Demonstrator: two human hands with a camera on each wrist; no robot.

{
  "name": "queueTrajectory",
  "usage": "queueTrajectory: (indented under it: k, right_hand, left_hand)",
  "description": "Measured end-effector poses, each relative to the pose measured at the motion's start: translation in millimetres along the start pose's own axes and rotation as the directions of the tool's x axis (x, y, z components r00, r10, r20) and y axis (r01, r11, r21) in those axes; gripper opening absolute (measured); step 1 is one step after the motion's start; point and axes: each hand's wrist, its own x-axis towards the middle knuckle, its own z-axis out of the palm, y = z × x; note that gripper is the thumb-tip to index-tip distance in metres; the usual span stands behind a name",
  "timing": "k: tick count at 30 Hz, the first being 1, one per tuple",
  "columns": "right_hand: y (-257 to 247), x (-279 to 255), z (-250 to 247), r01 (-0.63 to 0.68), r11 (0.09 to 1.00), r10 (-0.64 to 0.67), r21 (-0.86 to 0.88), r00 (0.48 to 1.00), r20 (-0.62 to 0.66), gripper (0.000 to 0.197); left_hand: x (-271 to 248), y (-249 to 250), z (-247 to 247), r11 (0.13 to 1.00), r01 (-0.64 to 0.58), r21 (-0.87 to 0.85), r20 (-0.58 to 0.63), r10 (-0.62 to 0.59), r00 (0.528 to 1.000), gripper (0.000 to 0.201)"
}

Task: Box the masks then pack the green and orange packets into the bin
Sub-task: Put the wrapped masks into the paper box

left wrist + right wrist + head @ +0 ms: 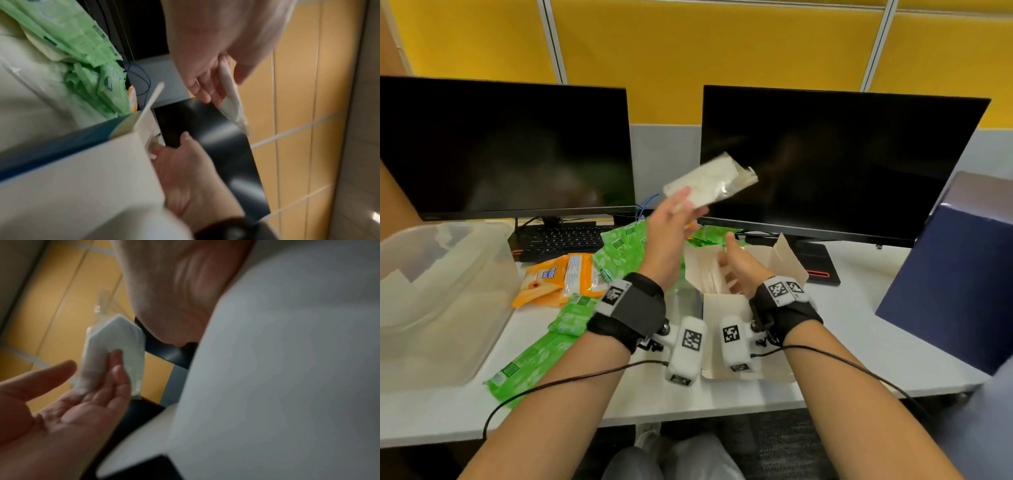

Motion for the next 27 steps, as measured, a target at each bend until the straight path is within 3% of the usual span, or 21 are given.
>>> queueTrajectory:
  k: [2, 5, 9, 12, 14, 16, 18, 21, 23, 25, 27]
  right_hand:
    - [1, 0, -3, -0.043, 0.982, 0.041, 0.184, 0.999, 0.018, 0.083]
    - [5, -2, -11, -0.044, 0.924, 0.042, 0.38, 0.999, 0.014, 0.085]
    - [12, -1, -20, -0.046, 0.826, -0.024, 0.561, 0.993, 0.117, 0.1]
    - [15, 2, -24, -0.059, 0.752, -0.036, 0.657, 0.991, 0.13, 0.11]
    - [15, 3, -22, -0.034, 0.763, -0.027, 0.645, 0.996, 0.085, 0.091]
    - [14, 1, -19, -0.026, 0.803, 0.009, 0.595, 0.999, 0.031, 0.053]
    - [15, 4, -17, -0.037, 0.83, 0.035, 0.557, 0.999, 0.015, 0.036]
    - [13, 0, -15, -0.038, 0.835, 0.031, 0.549, 0.999, 0.021, 0.031]
    - [12, -2, -17, 0.043, 0.78, -0.013, 0.624, 0.999, -0.053, 0.027]
    - [12, -3, -22, 0.227, 0.726, -0.098, 0.649, 0.969, -0.229, 0.025]
    - [10, -9, -32, 0.385, 0.826, -0.205, 0.411, 0.885, -0.417, 0.022]
  left_hand:
    - [-8, -13, 14, 0.993, 0.066, 0.097, 0.126, -0.078, 0.989, 0.039]
    - [-11, -37, 20, 0.94, 0.055, 0.336, 0.168, -0.117, 0.979, 0.043]
    - [-10, -57, 16, 0.771, -0.089, 0.63, 0.169, -0.024, 0.985, 0.038]
    - [-7, -63, 13, 0.641, -0.143, 0.754, 0.186, 0.0, 0.983, 0.041]
    - [-6, -67, 11, 0.564, -0.156, 0.811, 0.202, -0.02, 0.979, 0.044]
    - [-4, -72, 9, 0.474, -0.132, 0.871, 0.189, -0.075, 0.979, 0.053]
    - [-4, -72, 9, 0.393, -0.122, 0.911, 0.194, -0.147, 0.97, 0.065]
    - [-3, -72, 9, 0.399, -0.103, 0.911, 0.189, -0.183, 0.965, 0.073]
    - [-3, -74, 8, 0.44, -0.086, 0.894, 0.18, -0.178, 0.968, 0.083]
    - [-3, -75, 6, 0.491, -0.076, 0.868, 0.18, -0.169, 0.969, 0.091]
    - [-3, -75, 6, 0.501, -0.084, 0.861, 0.197, -0.177, 0.964, 0.09]
